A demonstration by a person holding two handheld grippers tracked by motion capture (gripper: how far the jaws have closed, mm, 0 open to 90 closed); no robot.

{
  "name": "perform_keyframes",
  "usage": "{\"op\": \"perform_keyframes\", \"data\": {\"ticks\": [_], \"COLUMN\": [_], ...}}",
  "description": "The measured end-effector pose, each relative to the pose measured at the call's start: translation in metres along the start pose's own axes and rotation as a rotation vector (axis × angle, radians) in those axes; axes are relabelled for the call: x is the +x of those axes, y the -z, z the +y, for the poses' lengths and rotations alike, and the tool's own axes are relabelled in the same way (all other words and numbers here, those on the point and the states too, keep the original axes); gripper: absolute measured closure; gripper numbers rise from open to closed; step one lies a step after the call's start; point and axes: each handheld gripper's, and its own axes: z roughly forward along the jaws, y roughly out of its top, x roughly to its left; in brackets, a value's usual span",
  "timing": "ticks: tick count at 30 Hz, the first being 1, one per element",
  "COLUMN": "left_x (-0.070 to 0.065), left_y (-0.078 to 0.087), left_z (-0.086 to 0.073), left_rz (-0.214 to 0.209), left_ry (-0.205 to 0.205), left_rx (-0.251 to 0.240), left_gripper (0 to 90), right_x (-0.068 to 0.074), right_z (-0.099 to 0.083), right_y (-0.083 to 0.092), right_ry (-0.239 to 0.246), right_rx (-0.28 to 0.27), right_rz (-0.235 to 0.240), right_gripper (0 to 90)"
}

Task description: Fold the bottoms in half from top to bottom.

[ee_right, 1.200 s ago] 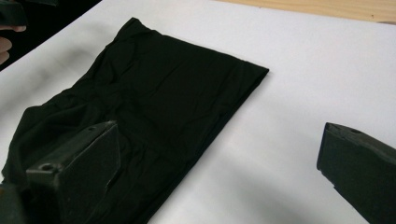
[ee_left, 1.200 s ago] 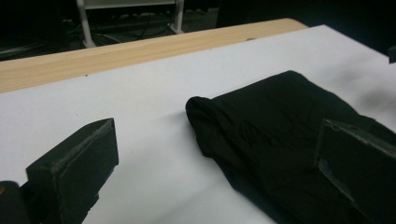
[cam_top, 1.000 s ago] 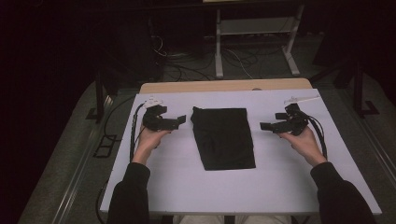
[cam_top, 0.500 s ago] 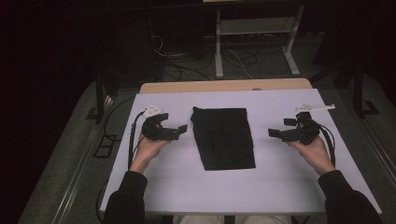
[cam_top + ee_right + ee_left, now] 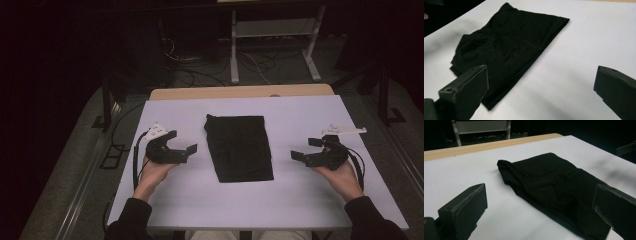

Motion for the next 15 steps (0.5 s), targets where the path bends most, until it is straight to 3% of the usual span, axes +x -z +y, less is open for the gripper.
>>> {"op": "perform_keyframes", "data": {"ticks": [8, 15], "left_x": [-0.011, -0.019], "left_y": [0.006, 0.012], "left_z": [-0.019, -0.031], "left_rz": [-0.004, -0.022], "left_ry": [-0.002, -0.009], "left_rx": [0.012, 0.021], "left_gripper": [0.0, 0.0], "right_x": [0.013, 0.016], "right_z": [-0.019, -0.038], "right_y": [0.009, 0.018], "right_ry": [0.017, 0.006], "right_rx": [-0.006, -0.021], "right_rz": [-0.004, -0.005], "right_gripper": [0.0, 0.0]}}
